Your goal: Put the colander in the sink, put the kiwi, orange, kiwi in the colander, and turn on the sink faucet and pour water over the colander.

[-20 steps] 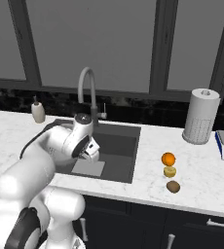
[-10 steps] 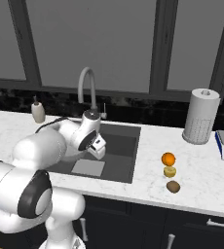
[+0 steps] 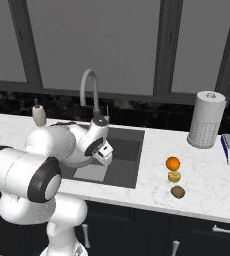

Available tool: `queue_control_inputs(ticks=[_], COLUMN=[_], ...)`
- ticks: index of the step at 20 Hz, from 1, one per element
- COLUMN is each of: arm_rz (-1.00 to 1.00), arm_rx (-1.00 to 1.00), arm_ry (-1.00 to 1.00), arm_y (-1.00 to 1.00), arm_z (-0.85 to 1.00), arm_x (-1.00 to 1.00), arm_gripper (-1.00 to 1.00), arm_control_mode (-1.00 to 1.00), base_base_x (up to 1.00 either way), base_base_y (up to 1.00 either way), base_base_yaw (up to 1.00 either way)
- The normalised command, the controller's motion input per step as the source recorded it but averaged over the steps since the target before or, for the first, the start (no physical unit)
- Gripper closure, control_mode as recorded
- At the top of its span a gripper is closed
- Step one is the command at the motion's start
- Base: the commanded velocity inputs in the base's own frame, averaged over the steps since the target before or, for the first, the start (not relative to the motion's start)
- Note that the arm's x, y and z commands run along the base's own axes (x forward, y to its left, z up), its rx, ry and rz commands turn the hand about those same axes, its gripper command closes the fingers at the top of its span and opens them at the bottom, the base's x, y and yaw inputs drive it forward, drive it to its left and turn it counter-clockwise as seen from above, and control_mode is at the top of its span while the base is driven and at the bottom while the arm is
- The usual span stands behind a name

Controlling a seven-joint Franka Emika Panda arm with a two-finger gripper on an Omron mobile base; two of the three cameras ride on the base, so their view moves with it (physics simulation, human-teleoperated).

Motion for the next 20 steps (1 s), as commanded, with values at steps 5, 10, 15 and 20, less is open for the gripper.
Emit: queue_control_inputs(ticks=[5,10,15,20], arm_rz=[0.0,0.0,0.0,0.0], arm_rx=[0.0,0.0,0.0,0.0], arm_ry=[0.0,0.08,0.16,0.16], arm_y=[-0.02,-0.01,-0.07,-0.05], arm_z=[-0.4,-0.32,-0.26,-0.16], arm_x=[0.02,0.14,0.17,0.21], arm_gripper=[1.0,1.0,1.0,1.0], arm_control_mode=[-1.0,-1.0,-1.0,-1.0], base_base_x=[0.0,0.0,0.0,0.0], base_base_y=[0.0,0.0,0.0,0.0], base_base_yaw=[0.0,0.0,0.0,0.0])
